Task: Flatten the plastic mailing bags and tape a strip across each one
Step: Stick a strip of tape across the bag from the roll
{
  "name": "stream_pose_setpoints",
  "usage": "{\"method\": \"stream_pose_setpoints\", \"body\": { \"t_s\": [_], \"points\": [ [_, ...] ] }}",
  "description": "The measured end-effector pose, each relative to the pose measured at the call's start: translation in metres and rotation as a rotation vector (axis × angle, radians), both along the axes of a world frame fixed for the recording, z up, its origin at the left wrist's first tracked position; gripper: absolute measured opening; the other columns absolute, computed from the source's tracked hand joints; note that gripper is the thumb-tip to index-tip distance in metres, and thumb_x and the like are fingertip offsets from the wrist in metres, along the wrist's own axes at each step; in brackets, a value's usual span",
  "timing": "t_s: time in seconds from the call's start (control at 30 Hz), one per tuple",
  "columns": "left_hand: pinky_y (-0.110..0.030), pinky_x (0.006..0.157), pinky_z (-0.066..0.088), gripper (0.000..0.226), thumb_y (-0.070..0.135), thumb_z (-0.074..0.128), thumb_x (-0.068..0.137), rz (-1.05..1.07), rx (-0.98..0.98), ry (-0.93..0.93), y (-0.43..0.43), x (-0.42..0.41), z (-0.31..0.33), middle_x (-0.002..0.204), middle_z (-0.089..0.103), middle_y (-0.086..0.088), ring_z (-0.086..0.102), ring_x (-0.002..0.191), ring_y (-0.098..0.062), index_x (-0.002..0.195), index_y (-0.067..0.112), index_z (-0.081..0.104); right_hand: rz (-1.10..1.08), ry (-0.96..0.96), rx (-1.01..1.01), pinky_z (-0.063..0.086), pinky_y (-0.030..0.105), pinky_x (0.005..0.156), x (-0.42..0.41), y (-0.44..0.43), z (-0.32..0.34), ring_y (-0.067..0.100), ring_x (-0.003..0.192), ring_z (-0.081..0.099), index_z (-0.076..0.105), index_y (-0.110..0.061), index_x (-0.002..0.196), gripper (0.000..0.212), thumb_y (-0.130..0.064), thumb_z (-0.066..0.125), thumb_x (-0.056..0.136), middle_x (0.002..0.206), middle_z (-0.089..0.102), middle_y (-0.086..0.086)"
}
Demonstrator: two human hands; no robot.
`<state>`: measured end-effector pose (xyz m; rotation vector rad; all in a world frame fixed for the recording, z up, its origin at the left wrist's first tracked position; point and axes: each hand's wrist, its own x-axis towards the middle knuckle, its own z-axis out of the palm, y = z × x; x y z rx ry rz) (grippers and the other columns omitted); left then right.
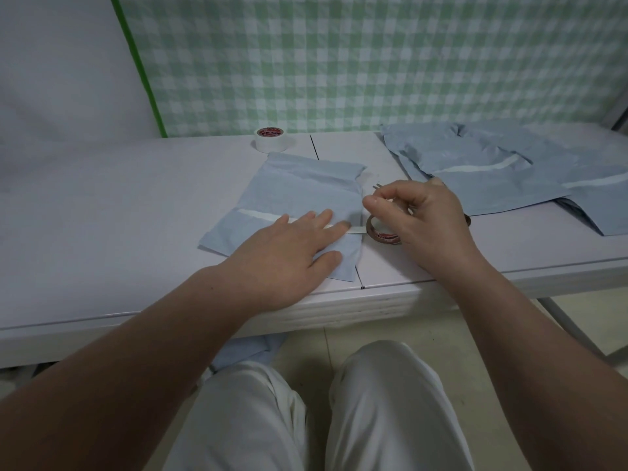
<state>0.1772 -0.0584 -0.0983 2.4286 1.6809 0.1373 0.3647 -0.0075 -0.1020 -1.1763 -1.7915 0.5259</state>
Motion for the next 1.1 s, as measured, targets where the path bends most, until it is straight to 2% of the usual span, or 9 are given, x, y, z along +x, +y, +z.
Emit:
{"method": "stream_pose_setpoints", "body": {
  "t_s": [0.03, 0.1, 0.2, 0.3, 0.43, 0.57, 0.77, 0.97, 1.1],
  "points": [
    [-0.030, 0.118, 0.001, 0.050, 0.041, 0.022, 0.101, -0.004, -0.006, 0.006, 0.000, 0.000, 0.000, 0.160, 0.003, 0.009, 0.002, 0.146, -0.007, 0.150, 0.038, 0.012, -0.010, -0.019, -0.001, 0.031, 0.009, 0.072, -0.001, 0.000, 0.000, 0.006, 0.084, 0.039, 0.070, -0.027, 0.078, 0.011, -0.036, 0.068, 0.083, 0.065, 0.059, 0.007],
    [-0.030, 0.117, 0.000, 0.049, 0.041, 0.020, 0.102, -0.012, -0.020, 0.021, 0.000, 0.001, 0.002, 0.160, 0.001, 0.007, 0.000, 0.146, -0.009, 0.149, 0.040, 0.010, -0.018, -0.044, 0.001, 0.030, 0.004, 0.069, -0.002, 0.001, 0.000, 0.006, 0.082, 0.037, 0.068, -0.032, 0.080, 0.005, -0.037, 0.069, 0.082, 0.066, 0.056, 0.000],
    [-0.032, 0.117, -0.001, 0.048, 0.040, 0.019, 0.101, -0.009, -0.032, 0.037, 0.000, 0.003, 0.003, 0.160, -0.001, 0.004, -0.001, 0.147, -0.012, 0.148, 0.043, 0.010, -0.010, -0.078, 0.016, 0.030, 0.002, 0.069, -0.003, 0.001, -0.001, -0.001, 0.080, 0.037, 0.067, -0.035, 0.081, 0.004, -0.037, 0.068, 0.083, 0.065, 0.053, -0.004],
    [-0.035, 0.118, -0.001, 0.048, 0.041, 0.019, 0.101, 0.004, -0.038, 0.045, -0.002, 0.006, 0.004, 0.161, -0.002, 0.002, -0.001, 0.147, -0.014, 0.148, 0.044, 0.011, 0.003, -0.110, 0.020, 0.031, 0.003, 0.069, -0.004, 0.001, -0.001, 0.009, 0.086, 0.040, 0.065, -0.036, 0.079, 0.005, -0.038, 0.066, 0.084, 0.071, 0.062, -0.004],
    [-0.038, 0.118, 0.000, 0.048, 0.044, 0.018, 0.101, 0.023, -0.031, 0.061, -0.005, 0.011, 0.005, 0.161, -0.002, 0.000, -0.001, 0.147, -0.015, 0.148, 0.045, 0.009, 0.004, -0.186, 0.040, 0.031, 0.010, 0.069, -0.005, 0.001, 0.000, 0.015, 0.087, 0.042, 0.071, -0.030, 0.085, 0.014, -0.038, 0.061, 0.088, 0.070, 0.059, -0.019],
    [-0.041, 0.119, 0.001, 0.049, 0.047, 0.018, 0.100, 0.041, -0.034, 0.065, -0.007, 0.016, 0.006, 0.160, -0.001, -0.002, 0.000, 0.147, -0.016, 0.148, 0.045, 0.010, -0.013, -0.249, 0.037, 0.035, 0.029, 0.071, -0.007, -0.001, -0.001, 0.015, 0.086, 0.042, 0.073, -0.024, 0.095, 0.024, -0.040, 0.056, 0.091, 0.069, 0.053, -0.021],
    [-0.043, 0.118, 0.003, 0.051, 0.048, 0.018, 0.099, 0.050, -0.020, 0.095, -0.006, 0.021, 0.006, 0.160, 0.000, -0.007, 0.002, 0.147, -0.022, 0.149, 0.044, 0.007, -0.092, -0.339, 0.073, 0.038, 0.032, 0.069, -0.013, -0.003, -0.002, 0.014, 0.081, 0.040, 0.069, -0.025, 0.097, 0.030, -0.048, 0.051, 0.091, 0.079, 0.065, -0.006],
    [-0.046, 0.118, 0.003, 0.052, 0.051, 0.015, 0.098, 0.063, 0.004, 0.133, -0.006, 0.025, 0.001, 0.160, -0.002, -0.007, 0.000, 0.147, -0.024, 0.148, 0.044, 0.000, -0.332, -0.485, 0.198, 0.030, 0.029, 0.060, -0.022, -0.009, -0.003, 0.020, 0.085, 0.048, 0.067, -0.019, 0.096, 0.036, -0.048, 0.046, 0.094, 0.082, 0.067, 0.001],
    [-0.049, 0.118, 0.005, 0.052, 0.051, 0.014, 0.098, 0.073, 0.014, 0.115, -0.006, 0.027, 0.001, 0.160, 0.001, -0.008, 0.001, 0.147, -0.023, 0.149, 0.042, 0.008, -0.395, -0.505, 0.211, 0.025, 0.030, 0.060, -0.031, -0.014, -0.005, 0.017, 0.076, 0.035, 0.063, -0.013, 0.090, 0.031, -0.039, 0.047, 0.094, 0.080, 0.063, 0.004]
  ]
}}
